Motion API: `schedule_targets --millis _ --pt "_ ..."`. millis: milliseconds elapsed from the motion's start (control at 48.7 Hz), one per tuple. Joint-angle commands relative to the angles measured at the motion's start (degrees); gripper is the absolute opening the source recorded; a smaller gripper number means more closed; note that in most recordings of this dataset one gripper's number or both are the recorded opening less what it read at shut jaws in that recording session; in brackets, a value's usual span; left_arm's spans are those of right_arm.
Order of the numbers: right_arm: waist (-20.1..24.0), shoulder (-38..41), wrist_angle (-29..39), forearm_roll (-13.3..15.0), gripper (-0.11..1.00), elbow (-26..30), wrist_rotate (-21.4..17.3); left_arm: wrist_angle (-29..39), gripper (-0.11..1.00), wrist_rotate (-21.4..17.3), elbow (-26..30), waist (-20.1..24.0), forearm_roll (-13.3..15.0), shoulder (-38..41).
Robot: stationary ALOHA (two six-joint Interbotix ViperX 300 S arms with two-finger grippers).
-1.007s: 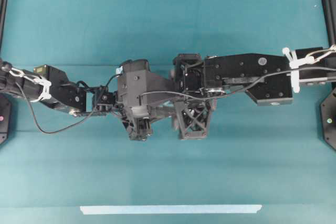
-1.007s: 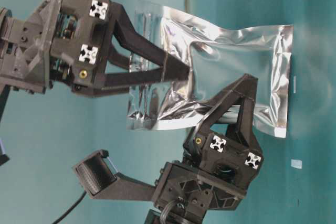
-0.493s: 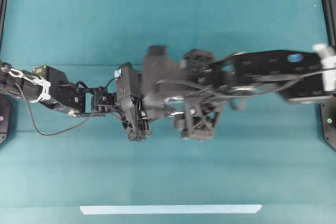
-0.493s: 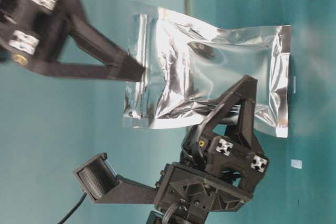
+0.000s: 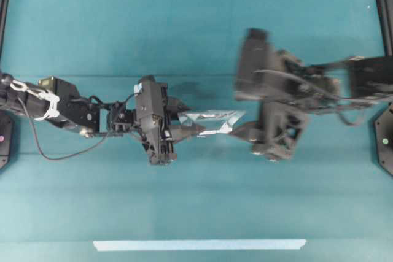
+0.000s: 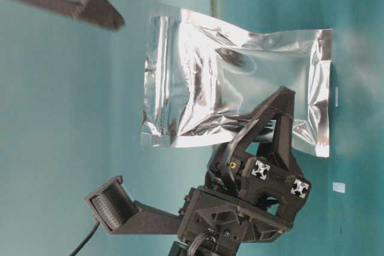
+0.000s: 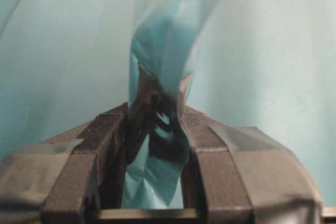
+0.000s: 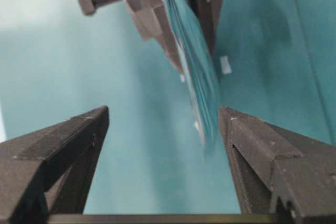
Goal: Hand over the silver zip bag and make it stand upright.
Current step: 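Withdraw the right gripper to the right, left gripper holding bag upright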
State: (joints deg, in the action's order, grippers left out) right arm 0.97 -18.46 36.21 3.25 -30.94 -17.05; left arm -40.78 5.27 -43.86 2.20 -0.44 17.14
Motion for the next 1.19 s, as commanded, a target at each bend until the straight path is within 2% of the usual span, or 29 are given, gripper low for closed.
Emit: schedule_targets --millis 0,452,657,1171 --pt "-0.44 -4.39 -2.46 0.18 0.87 -2.29 -0.79 -0.09 0.28 -0.18 0.26 -0.62 -0.18 -0.26" --pt "-0.26 -14.06 -9.4 0.18 0.87 -12.22 -0.88 -0.09 0.28 -0.44 0.0 -0.53 -0.18 -0.18" --pt "0.0 -14.94 -9.93 0.18 0.87 -13.45 -0.79 0.0 0.28 -1.85 0.0 -1.14 -0.18 -0.18" --pt "0.09 -14.94 -10.2 0.09 0.87 -13.71 -0.79 2.11 0.28 -1.93 0.26 -1.41 -0.18 -0.09"
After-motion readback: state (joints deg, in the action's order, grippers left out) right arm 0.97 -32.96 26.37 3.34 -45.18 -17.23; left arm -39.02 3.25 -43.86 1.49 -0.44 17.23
